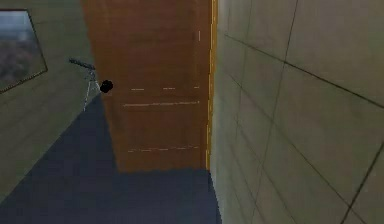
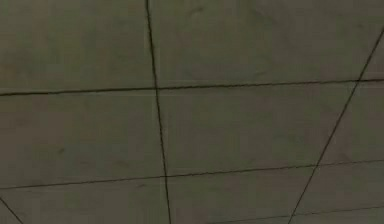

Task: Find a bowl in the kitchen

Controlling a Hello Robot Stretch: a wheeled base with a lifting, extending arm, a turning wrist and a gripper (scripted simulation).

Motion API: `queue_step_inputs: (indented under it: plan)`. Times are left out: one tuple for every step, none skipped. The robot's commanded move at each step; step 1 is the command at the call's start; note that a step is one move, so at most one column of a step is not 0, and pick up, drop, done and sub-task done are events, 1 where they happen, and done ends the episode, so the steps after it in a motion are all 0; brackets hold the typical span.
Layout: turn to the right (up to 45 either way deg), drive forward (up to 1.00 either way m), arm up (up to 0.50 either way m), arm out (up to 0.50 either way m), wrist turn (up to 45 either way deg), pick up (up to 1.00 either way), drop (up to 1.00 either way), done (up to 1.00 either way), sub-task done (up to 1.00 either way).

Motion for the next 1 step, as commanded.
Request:
queue_step_inputs:
  plan:
    - [0.0,0.45,0.00,0.00,0.0,0.00,0.00,0.00,0.00]
